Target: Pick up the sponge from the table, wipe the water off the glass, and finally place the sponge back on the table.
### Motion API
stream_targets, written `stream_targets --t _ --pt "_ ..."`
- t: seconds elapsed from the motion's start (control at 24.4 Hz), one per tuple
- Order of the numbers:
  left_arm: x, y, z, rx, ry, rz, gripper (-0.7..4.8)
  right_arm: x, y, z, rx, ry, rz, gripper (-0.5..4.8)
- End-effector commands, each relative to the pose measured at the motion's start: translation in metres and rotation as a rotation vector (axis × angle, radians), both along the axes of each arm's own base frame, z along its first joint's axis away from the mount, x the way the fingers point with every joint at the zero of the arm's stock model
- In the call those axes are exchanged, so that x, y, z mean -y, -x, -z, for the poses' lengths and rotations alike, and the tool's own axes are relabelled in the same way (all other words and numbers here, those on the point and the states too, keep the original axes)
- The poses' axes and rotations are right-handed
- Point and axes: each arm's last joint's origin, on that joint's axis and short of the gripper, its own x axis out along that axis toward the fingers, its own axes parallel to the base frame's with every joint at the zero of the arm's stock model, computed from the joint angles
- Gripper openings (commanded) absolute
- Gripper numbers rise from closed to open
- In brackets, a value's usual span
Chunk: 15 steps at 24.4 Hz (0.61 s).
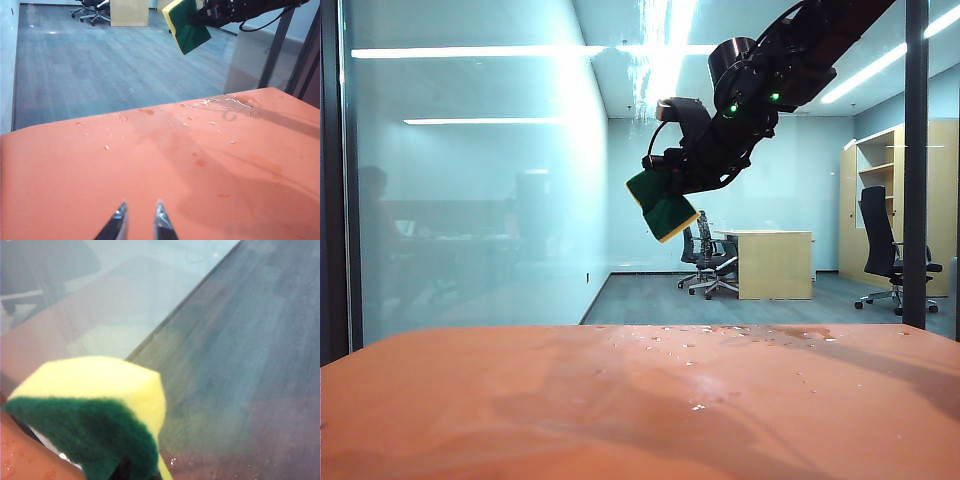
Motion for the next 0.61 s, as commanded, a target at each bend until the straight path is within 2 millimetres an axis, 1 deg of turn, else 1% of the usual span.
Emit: stream_targets --t 0.04,0.12,0.2,0.25,0.37,0.57,0.61 --pt "0.0 0.0 -0.003 0.023 0.0 0.001 0.7 0.003 0.005 -0.03 0.097 -0.029 0.013 -0.09" --pt "0.0 0.0 -0.003 0.023 0.0 0.001 0.7 0.008 0.01 -0.051 0.152 -0.05 0.019 -0.09" --pt "0.0 0.0 -0.003 0.023 -0.001 0.0 0.7 0.01 0.014 -0.063 0.189 -0.061 0.031 -0.09" --pt "0.0 0.0 -0.003 0.023 -0.001 0.0 0.7 0.015 0.017 -0.076 0.225 -0.07 0.051 -0.09" --pt "0.0 0.0 -0.003 0.023 -0.001 0.0 0.7 0.025 0.026 -0.101 0.276 -0.077 0.075 -0.09" --pt "0.0 0.0 -0.003 0.023 -0.001 0.0 0.7 0.036 0.043 -0.136 0.359 -0.08 0.083 -0.09" --pt "0.0 0.0 -0.003 0.023 -0.001 0.0 0.7 0.038 0.044 -0.139 0.366 -0.082 0.085 -0.09"
